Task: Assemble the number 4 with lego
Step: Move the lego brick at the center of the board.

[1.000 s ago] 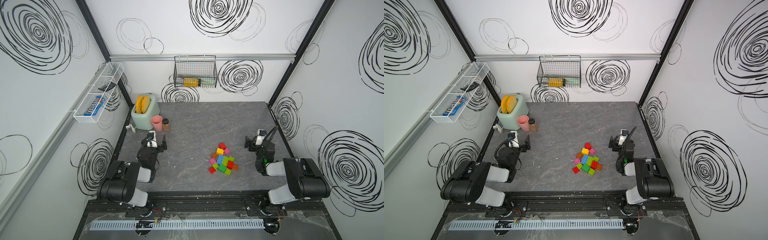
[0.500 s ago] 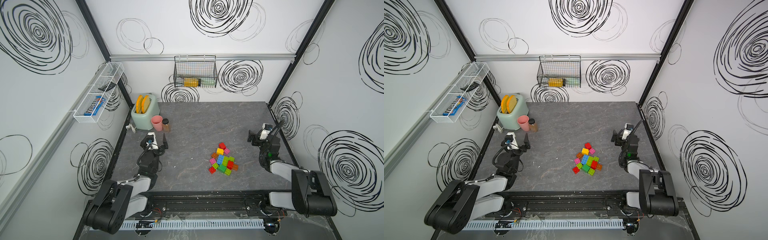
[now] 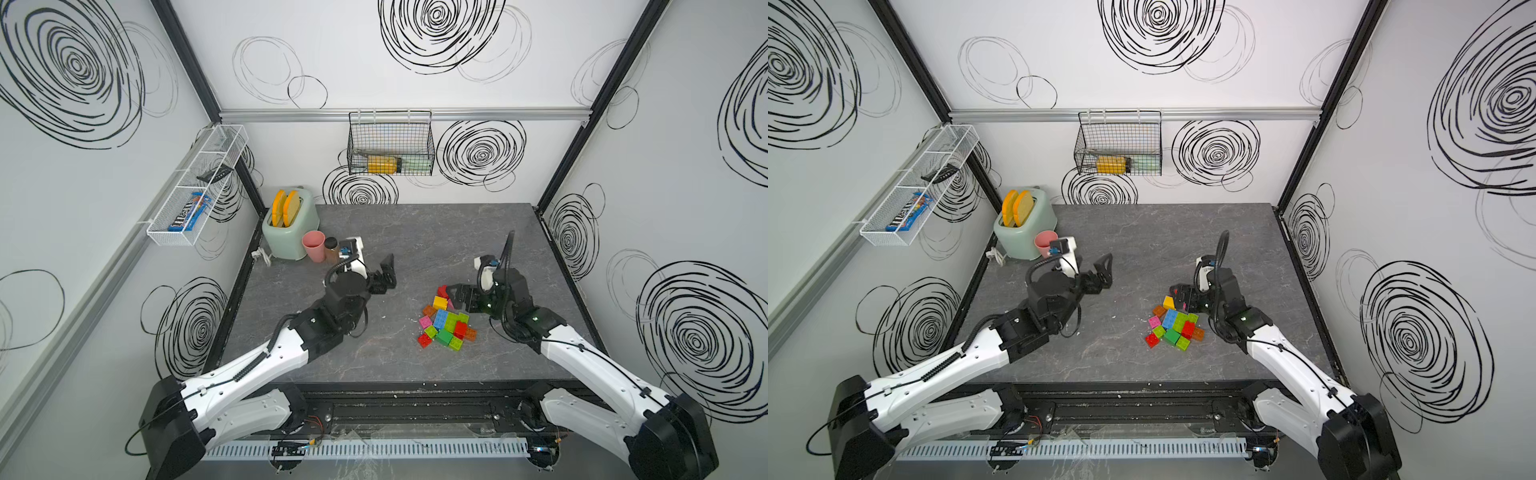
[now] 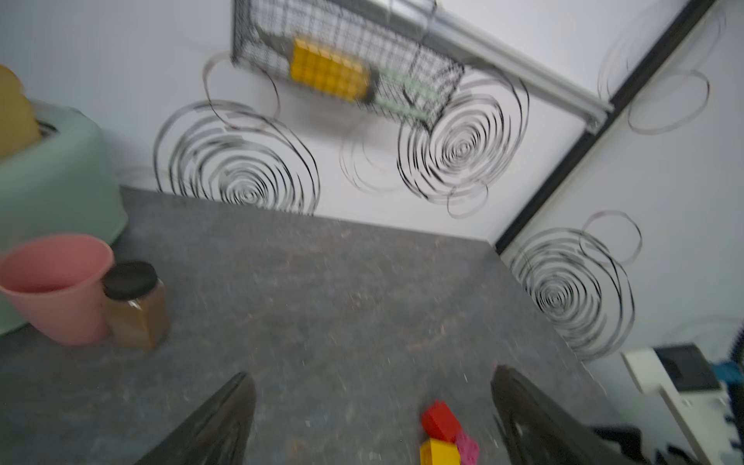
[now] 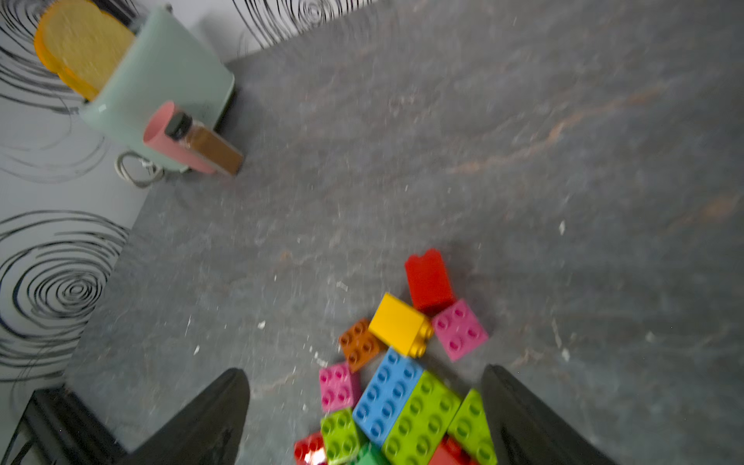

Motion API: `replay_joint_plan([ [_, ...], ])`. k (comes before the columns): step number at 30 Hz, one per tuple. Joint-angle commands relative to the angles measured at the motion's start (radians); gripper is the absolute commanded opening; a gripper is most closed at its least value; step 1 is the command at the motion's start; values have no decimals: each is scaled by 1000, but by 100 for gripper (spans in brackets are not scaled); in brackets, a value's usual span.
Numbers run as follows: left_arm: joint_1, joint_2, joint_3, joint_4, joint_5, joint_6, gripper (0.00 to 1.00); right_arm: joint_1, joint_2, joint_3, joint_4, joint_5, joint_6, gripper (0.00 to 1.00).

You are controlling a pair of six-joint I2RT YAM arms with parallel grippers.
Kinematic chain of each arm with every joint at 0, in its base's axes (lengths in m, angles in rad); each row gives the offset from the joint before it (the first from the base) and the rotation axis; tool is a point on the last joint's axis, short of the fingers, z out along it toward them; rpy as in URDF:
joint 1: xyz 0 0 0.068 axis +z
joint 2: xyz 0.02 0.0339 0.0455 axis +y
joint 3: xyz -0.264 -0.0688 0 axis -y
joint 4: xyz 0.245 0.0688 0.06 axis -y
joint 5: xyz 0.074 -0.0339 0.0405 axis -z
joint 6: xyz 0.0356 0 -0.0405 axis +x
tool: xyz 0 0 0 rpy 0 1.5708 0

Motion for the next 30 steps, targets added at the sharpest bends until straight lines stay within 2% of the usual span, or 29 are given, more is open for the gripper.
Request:
replay_joint_plan([
  [1,-96,-9,-100,-299,153,-221,96,81,-18,8,-337,88,137,94],
  [4,-182,14,-159,-322,216,-278,96,133,-17,-32,-420,88,177,89],
  [7,-214,59,-193,-293,283,-293,96,173,19,-66,-398,32,177,79],
  [12,-143,87,-207,-262,319,-264,96,255,159,-30,-387,104,217,63],
  [14,-97,73,-241,-213,366,-266,96,277,205,-30,-367,129,217,56],
  [18,-5,33,-321,-128,464,-294,96,296,263,-36,-325,120,198,57],
  [30,116,-24,-360,-154,468,-252,96,302,409,61,-230,193,120,59],
])
